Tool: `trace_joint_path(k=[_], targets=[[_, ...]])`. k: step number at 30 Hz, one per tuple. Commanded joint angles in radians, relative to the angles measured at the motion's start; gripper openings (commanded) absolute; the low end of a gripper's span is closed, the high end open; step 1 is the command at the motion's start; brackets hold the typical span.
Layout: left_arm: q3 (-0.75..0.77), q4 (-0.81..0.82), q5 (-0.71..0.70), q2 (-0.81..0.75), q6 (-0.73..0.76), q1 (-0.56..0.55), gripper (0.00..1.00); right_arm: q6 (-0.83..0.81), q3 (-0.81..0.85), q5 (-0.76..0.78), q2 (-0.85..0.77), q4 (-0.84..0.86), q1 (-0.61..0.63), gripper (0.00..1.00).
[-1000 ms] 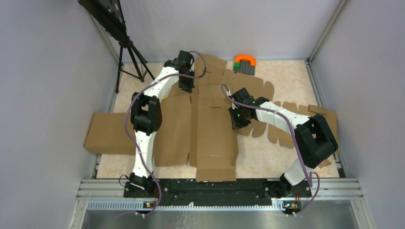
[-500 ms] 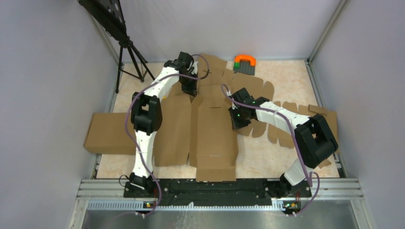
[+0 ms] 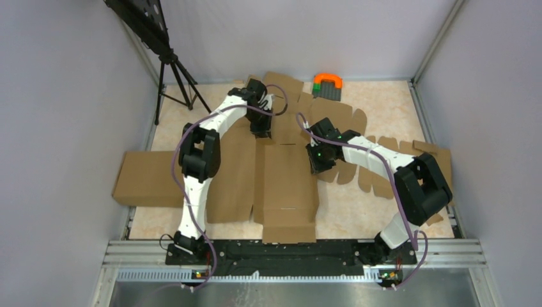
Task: Fold the paper box
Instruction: Fold the paper box at the center of the board.
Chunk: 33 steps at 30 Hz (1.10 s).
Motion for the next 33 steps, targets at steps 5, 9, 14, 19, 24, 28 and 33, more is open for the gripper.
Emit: trace_joint_path(k=[5, 9, 14, 19, 24, 28, 33], targets=[[-0.137, 0.209, -0.068, -0.072, -0.140, -0.056, 0.00, -0.024, 0.040, -0.047, -0.022, 0.027, -0.006, 0.22], [-0.152, 0.248, -0.105, -0.075, -0.170, -0.066, 0.00, -0.008, 0.049, 0.003, -0.035, 0.026, -0.007, 0.44], [-0.166, 0.281, -0.125, -0.088, -0.178, -0.067, 0.00, 0.012, 0.055, 0.003, -0.056, 0.056, -0.042, 0.55], [-0.147, 0.274, -0.121, -0.088, -0.171, -0.066, 0.00, 0.025, 0.045, -0.068, -0.054, 0.116, -0.094, 0.54], [-0.159, 0.283, -0.107, -0.092, -0.173, -0.067, 0.00, 0.027, 0.062, -0.096, -0.041, 0.144, -0.095, 0.38], [-0.172, 0.305, -0.091, -0.094, -0.180, -0.067, 0.00, 0.031, 0.076, -0.125, -0.013, 0.145, -0.095, 0.31], [-0.166, 0.308, -0.092, -0.099, -0.175, -0.067, 0.00, 0.026, 0.075, -0.106, 0.013, 0.138, -0.095, 0.30]])
